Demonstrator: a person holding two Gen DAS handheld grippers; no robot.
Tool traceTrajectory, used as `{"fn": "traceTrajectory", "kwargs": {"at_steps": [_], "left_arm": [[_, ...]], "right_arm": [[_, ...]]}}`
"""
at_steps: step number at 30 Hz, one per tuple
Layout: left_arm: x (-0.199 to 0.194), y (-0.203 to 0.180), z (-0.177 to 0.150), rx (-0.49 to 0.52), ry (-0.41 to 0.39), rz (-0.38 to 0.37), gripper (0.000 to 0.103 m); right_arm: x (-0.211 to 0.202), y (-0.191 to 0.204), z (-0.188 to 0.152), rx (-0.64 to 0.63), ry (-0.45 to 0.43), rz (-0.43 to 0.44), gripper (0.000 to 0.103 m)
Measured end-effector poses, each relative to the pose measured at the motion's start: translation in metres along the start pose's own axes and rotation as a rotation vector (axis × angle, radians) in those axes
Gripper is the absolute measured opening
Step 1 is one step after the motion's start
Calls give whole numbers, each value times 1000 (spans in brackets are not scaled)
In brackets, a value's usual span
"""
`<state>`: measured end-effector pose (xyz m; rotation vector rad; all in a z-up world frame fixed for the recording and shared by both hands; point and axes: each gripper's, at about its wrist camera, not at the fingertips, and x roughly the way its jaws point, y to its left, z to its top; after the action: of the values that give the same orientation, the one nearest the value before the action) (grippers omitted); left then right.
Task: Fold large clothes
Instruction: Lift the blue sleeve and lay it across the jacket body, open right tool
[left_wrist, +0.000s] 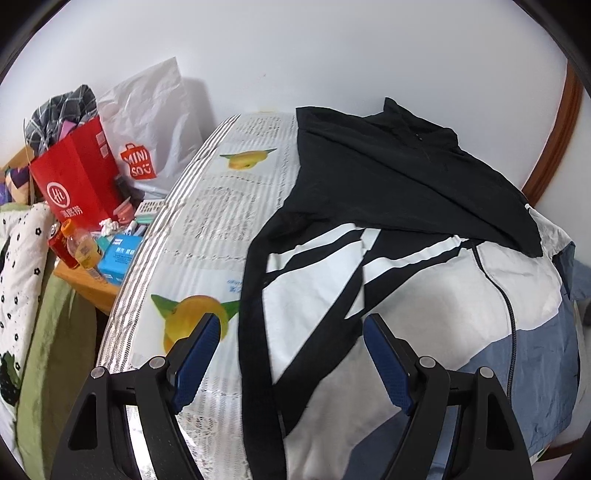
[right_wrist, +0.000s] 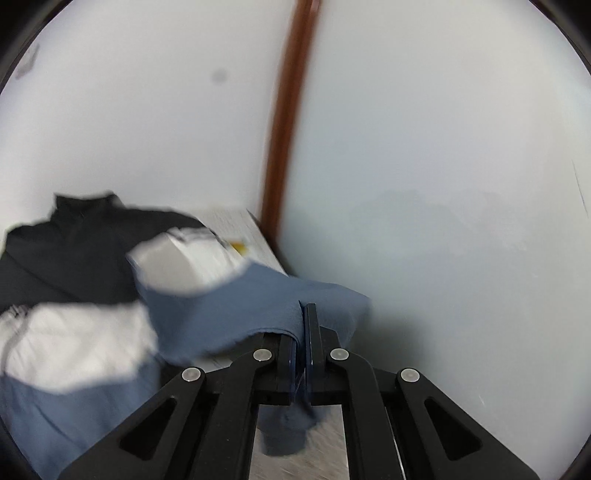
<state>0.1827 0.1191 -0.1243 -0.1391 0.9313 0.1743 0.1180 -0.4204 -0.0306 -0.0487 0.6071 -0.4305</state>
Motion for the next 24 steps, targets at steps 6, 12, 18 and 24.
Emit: {"fn": "traceTrajectory", "kwargs": {"at_steps": [6, 12, 18, 24], "left_arm": [[-2, 7, 3, 22, -53, 42, 78], [1, 14, 7, 19, -61, 19, 78], [7, 22, 8, 4, -60, -14, 78], [12, 23, 10, 13, -63, -34, 78]], "right_arm": [[-15, 80, 52, -52, -75, 126, 3], [-12, 177, 85, -120, -114, 276, 3], [5, 270, 92, -203, -85, 412, 3], [22, 345, 77, -317, -32, 526, 3]]}}
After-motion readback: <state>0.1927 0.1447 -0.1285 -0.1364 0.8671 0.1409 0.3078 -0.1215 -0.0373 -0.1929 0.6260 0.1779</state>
